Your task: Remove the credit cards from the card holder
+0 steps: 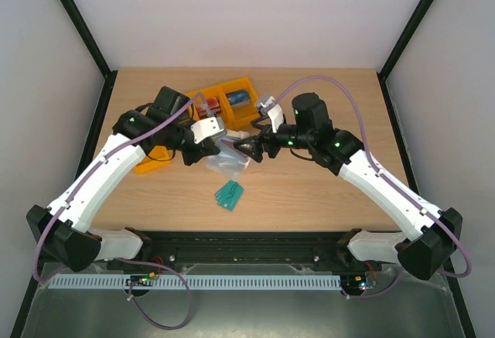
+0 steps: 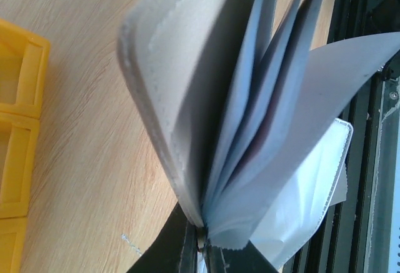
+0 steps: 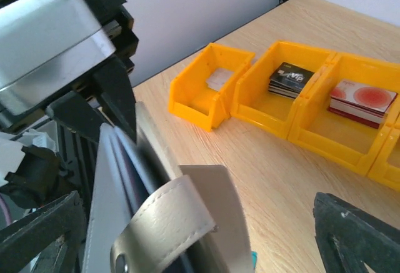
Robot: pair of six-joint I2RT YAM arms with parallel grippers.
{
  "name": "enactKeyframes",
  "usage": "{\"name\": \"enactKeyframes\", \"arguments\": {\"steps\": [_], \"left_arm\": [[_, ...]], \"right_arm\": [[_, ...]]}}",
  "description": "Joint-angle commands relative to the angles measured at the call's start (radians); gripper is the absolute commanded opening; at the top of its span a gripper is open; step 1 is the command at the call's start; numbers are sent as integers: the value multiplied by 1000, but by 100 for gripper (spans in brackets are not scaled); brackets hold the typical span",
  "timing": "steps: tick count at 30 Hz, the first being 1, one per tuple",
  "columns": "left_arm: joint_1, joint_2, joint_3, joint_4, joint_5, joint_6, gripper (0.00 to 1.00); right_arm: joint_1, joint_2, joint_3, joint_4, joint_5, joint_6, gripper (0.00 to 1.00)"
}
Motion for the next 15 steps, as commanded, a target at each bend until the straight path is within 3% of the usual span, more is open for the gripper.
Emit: {"name": "enactKeyframes", "arguments": {"steps": [1, 5, 12, 13, 15], "left_arm": [[-2, -6, 32, -60, 12, 43, 2], [-10, 5, 40, -56, 9, 48, 2], [-17, 25, 43, -35, 57, 22, 2], [-17, 25, 42, -34, 56, 23, 2], [-16, 23, 40, -35, 54, 25, 2]], "right_arm": [[2, 44, 85, -119, 27, -80, 94], [4, 71, 93, -146, 20, -83, 85], [25, 124, 95, -183, -55, -80, 79], [28, 128, 94, -182, -49, -76, 74], [33, 134, 93, -179, -29, -65, 55]]}}
